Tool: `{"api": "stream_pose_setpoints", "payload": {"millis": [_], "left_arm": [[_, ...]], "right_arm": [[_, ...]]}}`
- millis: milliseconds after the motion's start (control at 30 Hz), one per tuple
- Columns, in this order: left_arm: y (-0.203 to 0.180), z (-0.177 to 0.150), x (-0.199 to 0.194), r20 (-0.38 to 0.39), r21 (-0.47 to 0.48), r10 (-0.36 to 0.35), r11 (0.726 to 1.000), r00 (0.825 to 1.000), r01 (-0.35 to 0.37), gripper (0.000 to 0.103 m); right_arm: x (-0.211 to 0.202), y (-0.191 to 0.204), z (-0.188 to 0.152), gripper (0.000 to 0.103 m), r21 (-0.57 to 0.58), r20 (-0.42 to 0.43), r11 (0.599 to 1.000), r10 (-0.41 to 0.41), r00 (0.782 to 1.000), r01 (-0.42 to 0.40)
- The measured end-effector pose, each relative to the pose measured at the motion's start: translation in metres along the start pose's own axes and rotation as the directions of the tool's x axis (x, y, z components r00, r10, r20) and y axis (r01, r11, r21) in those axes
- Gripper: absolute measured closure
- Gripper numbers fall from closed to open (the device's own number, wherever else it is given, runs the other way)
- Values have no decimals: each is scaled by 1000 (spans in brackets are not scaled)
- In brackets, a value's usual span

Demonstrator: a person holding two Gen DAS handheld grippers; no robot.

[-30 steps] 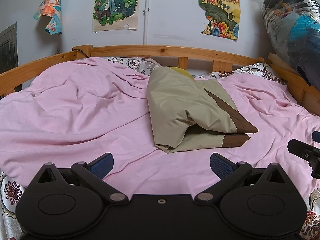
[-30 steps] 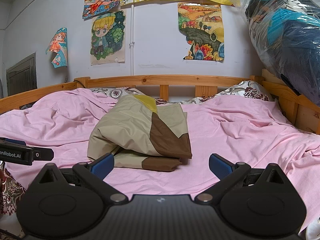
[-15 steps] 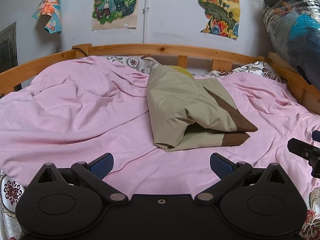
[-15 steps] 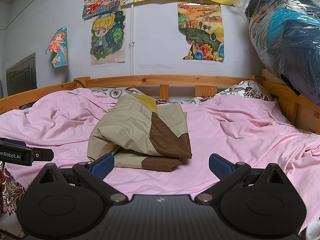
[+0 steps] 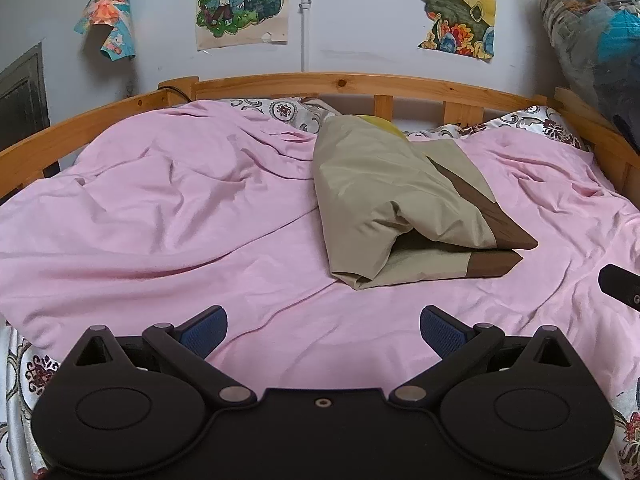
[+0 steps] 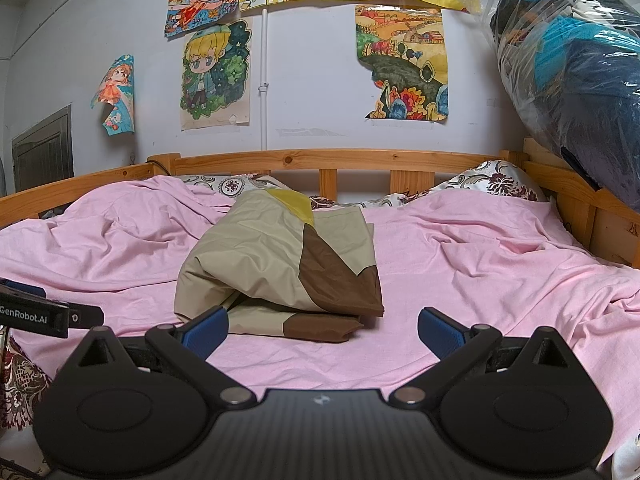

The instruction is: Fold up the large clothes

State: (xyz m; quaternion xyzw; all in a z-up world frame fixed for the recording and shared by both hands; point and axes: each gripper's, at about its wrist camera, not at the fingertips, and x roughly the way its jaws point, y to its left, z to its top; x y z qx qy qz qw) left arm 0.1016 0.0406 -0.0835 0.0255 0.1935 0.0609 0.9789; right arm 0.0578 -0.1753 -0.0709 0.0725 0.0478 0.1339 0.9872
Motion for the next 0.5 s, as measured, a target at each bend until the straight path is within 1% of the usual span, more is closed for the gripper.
{"api": "stream_pose_setpoints", "payload": {"millis": [300,500], "left_arm": [[0,0,3,-9,17,-22,1000,1000,23,1],[0,1,5,-25,7,-26,1000,999,27,1]], "right_arm": [[0,0,0,0,0,-1,1000,0,1000,0],[0,-1,0,0,1,-2,1000,1,1000,-1]]}}
